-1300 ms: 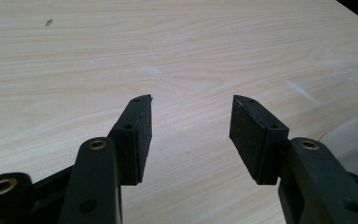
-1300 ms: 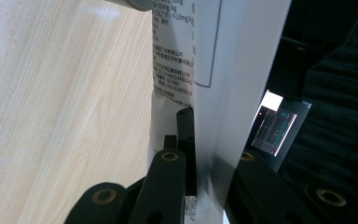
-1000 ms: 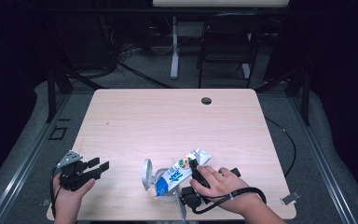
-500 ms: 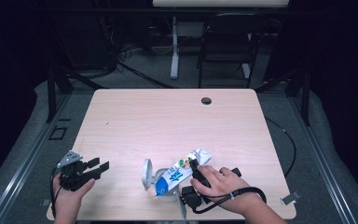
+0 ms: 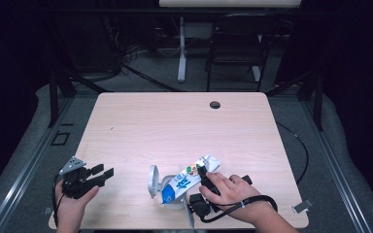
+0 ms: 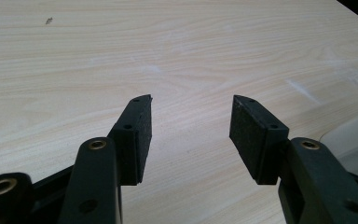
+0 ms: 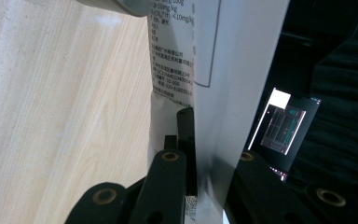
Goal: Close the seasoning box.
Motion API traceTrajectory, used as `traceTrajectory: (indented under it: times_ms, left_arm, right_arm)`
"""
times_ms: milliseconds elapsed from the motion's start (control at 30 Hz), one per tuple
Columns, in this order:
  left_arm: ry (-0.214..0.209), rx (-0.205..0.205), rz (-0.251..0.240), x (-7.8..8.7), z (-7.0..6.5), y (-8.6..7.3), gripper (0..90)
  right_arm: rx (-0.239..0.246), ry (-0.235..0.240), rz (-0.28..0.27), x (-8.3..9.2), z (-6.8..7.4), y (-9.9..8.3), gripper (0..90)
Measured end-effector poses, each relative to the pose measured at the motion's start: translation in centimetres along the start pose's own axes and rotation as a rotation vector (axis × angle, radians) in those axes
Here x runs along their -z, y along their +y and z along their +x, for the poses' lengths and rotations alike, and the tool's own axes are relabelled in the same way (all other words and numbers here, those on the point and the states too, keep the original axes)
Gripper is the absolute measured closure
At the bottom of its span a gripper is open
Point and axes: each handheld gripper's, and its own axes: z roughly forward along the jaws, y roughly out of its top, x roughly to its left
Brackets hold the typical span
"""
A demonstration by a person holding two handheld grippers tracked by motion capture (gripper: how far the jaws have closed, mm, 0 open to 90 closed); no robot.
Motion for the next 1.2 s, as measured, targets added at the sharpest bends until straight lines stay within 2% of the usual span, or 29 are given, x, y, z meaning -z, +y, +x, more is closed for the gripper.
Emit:
traceTrajectory:
  times_ms: [200,233,367,433,467,500,533,567,667,800,833,867,900,1100,1200]
  left_arm:
    - [-0.004,0.000,-0.004,-0.01,0.04,-0.01,49.1]
    - [-0.003,0.000,-0.003,-0.02,0.07,-0.03,49.1]
    - [-0.004,0.000,-0.002,-0.07,0.09,-0.07,49.0]
    - [-0.006,0.000,-0.003,-0.07,0.06,-0.06,49.0]
    - [-0.006,0.000,-0.003,-0.07,0.06,-0.06,48.9]
    - [-0.006,0.001,-0.003,-0.05,0.07,-0.06,48.9]
    - [-0.006,0.001,-0.003,-0.05,0.07,-0.06,48.9]
    - [-0.005,0.002,-0.002,-0.03,0.10,-0.08,48.9]
    - [-0.004,0.003,-0.003,-0.01,0.11,-0.08,48.9]
    - [-0.004,0.002,-0.003,-0.01,0.09,-0.08,48.8]
    - [-0.003,0.002,-0.001,-0.04,0.09,-0.09,48.8]
    - [-0.003,0.002,-0.001,-0.05,0.09,-0.09,48.8]
    - [-0.003,0.002,-0.001,-0.04,0.09,-0.08,48.8]
    - [-0.001,0.001,0.005,-0.10,0.14,-0.12,48.9]
    - [-0.001,0.000,0.002,-0.13,0.11,-0.11,48.9]
  right_arm:
    - [-0.011,0.001,-0.002,0.08,0.07,-0.05,88.0]
    - [-0.026,0.004,-0.017,0.01,0.11,-0.13,88.0]
    - [-0.033,0.010,-0.006,0.20,-0.05,-0.12,88.0]
    - [-0.062,0.020,-0.024,0.15,-0.01,-0.13,88.1]
    - [-0.062,0.020,-0.024,0.15,-0.01,-0.13,88.1]
    - [-0.086,0.037,-0.026,0.18,-0.14,-0.10,88.1]
    - [-0.086,0.037,-0.026,0.18,-0.14,-0.10,88.1]
    - [-0.108,0.042,-0.045,0.20,-0.15,-0.07,88.1]
    - [-0.114,0.052,-0.043,0.31,-0.21,0.03,88.1]
    - [-0.182,0.080,-0.063,0.32,-0.13,-0.06,88.2]
    - [-0.212,0.081,-0.074,0.27,0.00,-0.15,88.2]
    - [-0.214,0.085,-0.065,0.37,-0.12,-0.19,88.2]
    - [-0.248,0.094,-0.083,0.28,0.01,-0.31,88.2]
    - [-0.294,0.106,-0.095,0.44,0.25,-0.57,88.3]
    - [-0.340,0.113,-0.120,0.43,0.37,-0.83,88.3]
